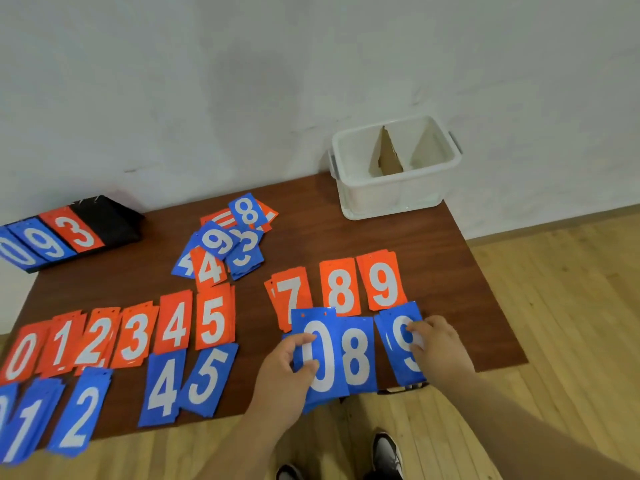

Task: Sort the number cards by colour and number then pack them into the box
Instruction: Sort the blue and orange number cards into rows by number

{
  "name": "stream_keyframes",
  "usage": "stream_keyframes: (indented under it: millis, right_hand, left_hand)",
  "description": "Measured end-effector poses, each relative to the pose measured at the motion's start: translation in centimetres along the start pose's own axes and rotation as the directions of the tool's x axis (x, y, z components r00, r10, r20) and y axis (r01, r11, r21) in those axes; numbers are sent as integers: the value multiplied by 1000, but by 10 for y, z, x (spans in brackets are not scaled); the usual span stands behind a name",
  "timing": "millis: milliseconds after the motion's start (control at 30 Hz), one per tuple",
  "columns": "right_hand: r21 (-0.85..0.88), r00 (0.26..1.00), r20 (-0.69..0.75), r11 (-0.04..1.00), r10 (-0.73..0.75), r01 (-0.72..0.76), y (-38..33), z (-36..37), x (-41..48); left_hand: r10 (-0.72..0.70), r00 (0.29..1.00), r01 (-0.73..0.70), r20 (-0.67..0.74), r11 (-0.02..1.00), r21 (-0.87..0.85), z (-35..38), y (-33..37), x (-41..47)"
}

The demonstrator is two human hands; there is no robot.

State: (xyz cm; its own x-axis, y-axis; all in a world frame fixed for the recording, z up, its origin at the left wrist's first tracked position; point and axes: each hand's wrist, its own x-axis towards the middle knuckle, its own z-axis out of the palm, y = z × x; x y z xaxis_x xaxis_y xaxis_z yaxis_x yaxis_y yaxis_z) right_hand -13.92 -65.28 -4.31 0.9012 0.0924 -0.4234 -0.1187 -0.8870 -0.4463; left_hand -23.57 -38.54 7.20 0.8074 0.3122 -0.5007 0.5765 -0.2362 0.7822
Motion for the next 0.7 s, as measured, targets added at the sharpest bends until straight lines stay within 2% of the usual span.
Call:
stream_keyframes:
  millis: [100,167,200,267,333,400,500,700]
  right_hand:
    - [-110,999,-44,994,7,-12,-2,-4,-4]
    - [-93,999,-52,995,14,-19,-9,-12,-7]
    - [-19,999,-39,1000,11,-11,-16,-16,-8]
    - [237,999,24,971,-34,28,-40,-27,-15]
    - [466,988,93,882,-119,63,-72,-35,-27]
    - [590,965,143,802,-219,95,-104,-39,-40]
    - [629,932,165,763,-322,152,-139,-37,-51]
    - [614,894,185,758,-408,218,-201,-18,-64]
  left_hand:
    - [3,1000,-3,-9,1000,16,7,3,0]
    - [9,1000,-9,-8,1000,-6,10,7,0]
    - [8,1000,-8,-5,1000,-29,11,9,0]
    - [17,1000,-18,-9,998,-64,12,13,-1]
    - [27,999,-28,-23,997,-77,10,17,-2]
    - [26,999,-31,-41,994,-103,5,19,-6]
    - [34,997,-45,-63,983,-177,-9,18,-14]
    - [59,983,-84,-173,986,-141,-61,-4,-31]
